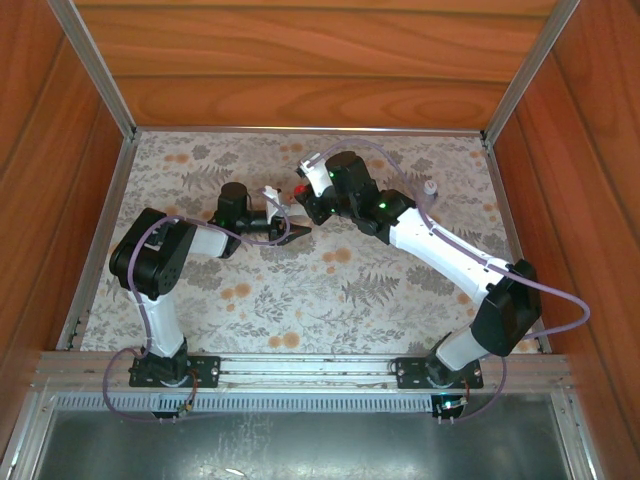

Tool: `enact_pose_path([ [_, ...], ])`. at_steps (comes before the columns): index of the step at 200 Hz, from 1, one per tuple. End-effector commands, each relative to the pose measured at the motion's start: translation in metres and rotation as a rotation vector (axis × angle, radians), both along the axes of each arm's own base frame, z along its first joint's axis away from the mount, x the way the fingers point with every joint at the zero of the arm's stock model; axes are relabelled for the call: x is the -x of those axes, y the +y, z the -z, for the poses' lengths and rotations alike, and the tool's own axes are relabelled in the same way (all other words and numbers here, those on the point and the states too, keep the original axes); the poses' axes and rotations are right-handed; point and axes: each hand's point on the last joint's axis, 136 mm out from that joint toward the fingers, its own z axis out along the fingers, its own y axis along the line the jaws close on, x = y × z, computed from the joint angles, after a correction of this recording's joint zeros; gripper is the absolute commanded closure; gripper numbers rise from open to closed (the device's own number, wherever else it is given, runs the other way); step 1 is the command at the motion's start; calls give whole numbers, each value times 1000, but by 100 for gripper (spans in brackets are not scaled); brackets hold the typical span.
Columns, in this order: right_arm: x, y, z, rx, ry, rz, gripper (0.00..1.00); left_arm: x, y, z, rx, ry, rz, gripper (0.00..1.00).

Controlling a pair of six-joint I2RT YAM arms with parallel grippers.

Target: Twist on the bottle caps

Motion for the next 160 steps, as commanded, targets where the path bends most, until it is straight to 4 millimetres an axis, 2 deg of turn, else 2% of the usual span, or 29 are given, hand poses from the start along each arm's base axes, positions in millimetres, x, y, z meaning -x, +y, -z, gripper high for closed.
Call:
enact_pose_path([
  [1,-2,2,-10,-6,-6,9,69,14,1,34,-51,160,25,41],
  [55,-2,-8,-4,96,77,59,69,14,1,34,-52,160,25,41],
  [91,0,-9,-8,133,145,67,70,15,1,34,-52,159,26,41],
  [104,3,-10,-15,139,160,64,70,15,1,34,-52,160,26,41],
  [110,2,-6,-5,161,187,57,70,15,0,34,-52,159,26,41],
  [160,11,-6,-5,220,293,41,70,14,1,34,-52,158,26,41],
])
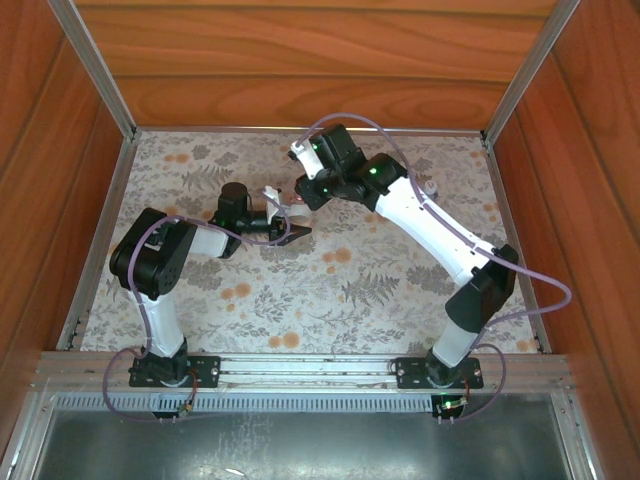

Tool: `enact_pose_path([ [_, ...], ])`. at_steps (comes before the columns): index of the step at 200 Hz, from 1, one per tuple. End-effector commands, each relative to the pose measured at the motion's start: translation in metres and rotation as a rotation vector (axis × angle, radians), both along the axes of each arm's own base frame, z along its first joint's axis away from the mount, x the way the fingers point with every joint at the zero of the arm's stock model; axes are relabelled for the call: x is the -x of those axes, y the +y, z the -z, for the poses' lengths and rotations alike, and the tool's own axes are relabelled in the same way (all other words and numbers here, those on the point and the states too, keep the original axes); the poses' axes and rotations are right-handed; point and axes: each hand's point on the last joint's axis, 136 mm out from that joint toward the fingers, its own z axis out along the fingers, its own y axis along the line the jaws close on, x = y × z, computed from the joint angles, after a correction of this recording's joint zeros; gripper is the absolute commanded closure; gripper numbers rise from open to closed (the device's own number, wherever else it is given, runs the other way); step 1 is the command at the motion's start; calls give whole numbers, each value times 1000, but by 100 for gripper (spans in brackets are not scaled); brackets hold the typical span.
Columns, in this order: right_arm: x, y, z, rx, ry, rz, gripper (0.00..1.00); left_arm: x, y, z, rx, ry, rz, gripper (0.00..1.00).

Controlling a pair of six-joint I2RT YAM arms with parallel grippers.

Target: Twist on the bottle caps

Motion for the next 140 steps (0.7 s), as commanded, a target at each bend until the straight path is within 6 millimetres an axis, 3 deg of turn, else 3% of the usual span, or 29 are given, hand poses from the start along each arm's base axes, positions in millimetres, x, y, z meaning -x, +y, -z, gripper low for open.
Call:
enact_pose_path([
  [1,17,-5,10,60,111,-8,70,13,1,34,-53,154,22,41],
  [140,12,4,16,95,185,-2,69,14,1,33,-52,152,23,41],
])
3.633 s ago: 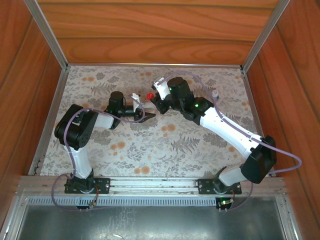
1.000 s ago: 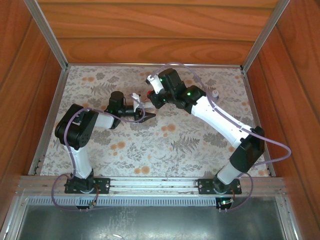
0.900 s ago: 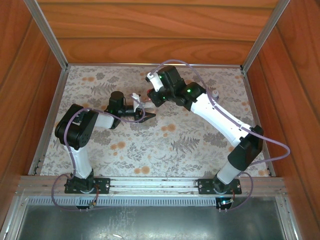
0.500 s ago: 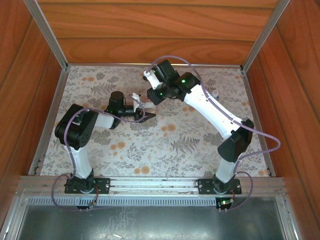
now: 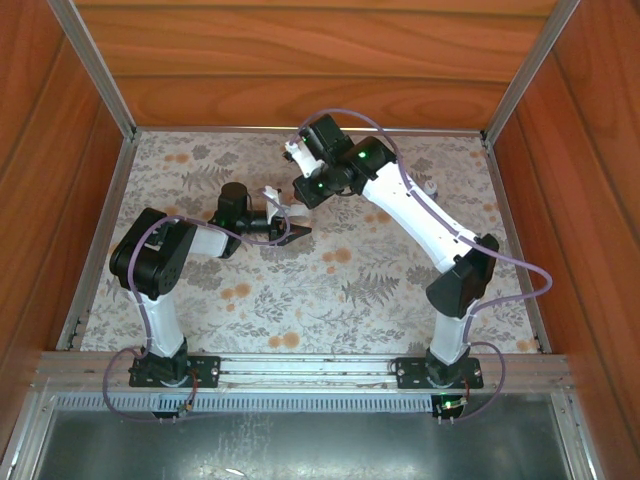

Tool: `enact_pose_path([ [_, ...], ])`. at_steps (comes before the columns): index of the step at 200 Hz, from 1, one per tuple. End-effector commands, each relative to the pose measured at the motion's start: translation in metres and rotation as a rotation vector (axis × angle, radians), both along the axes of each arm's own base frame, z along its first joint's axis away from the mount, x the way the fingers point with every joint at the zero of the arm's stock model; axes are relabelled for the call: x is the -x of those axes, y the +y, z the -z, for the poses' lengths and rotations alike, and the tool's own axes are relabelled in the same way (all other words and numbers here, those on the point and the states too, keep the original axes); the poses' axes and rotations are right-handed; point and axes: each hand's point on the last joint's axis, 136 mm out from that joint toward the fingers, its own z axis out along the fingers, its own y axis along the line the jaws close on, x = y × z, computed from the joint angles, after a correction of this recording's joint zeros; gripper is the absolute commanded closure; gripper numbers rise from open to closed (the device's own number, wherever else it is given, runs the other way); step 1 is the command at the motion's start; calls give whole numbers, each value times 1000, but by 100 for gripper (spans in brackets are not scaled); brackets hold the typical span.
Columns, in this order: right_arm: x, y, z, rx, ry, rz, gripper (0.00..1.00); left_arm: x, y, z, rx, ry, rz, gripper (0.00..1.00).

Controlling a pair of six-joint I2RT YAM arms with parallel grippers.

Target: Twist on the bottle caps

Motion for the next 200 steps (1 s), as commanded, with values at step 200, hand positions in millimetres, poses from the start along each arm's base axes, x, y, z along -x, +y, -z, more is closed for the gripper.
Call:
enact_pose_path([
  [200,5,1,8,34,58,9,62,14,1,35,-54,158,23,41],
])
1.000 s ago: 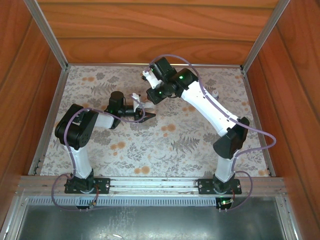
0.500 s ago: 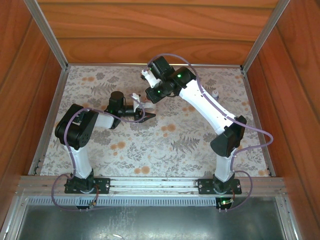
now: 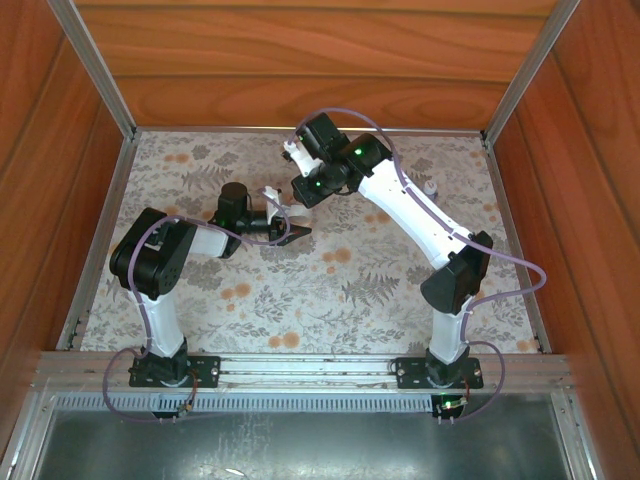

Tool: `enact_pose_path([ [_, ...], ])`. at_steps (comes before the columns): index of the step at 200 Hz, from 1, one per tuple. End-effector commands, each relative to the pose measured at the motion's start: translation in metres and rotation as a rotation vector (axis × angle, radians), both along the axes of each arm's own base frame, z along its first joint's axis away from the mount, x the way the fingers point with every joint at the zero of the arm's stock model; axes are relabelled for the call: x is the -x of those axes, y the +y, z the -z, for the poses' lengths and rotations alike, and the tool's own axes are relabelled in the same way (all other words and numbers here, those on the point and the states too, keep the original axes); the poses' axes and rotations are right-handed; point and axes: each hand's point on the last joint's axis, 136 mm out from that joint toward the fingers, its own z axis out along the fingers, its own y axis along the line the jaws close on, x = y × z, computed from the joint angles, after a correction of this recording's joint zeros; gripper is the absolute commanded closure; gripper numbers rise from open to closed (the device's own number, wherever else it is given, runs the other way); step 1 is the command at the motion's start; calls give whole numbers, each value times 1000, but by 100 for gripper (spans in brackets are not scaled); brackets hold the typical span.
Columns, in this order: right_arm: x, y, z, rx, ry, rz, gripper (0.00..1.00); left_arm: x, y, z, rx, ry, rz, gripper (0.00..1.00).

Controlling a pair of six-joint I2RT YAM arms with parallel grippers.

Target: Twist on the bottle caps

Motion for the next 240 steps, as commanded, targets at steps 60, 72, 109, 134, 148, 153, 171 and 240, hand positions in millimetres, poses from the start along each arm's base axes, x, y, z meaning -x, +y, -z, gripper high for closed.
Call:
enact_pose_path([
  [60,3,3,0,0,18,7,66,13,1,34,-54,157,20,41],
  [72,2,3,-1,-2,20,6,67,13,1,34,-54,155,21,41],
  [109,2,5,2,10,42,1,67,14,1,34,-54,156,22,41],
  [134,4,5,6,29,69,-1,67,14,1,34,-54,157,23,41],
  [148,5,4,6,40,80,5,67,14,1,34,-54,157,21,41],
  [153,6,3,6,44,85,6,67,14,1,34,-53,157,23,41],
  [171,8,1,2,52,94,9,67,14,1,35,-55,159,23,41],
  [240,14,-3,0,66,122,13,67,14,1,35,-54,159,24,41],
])
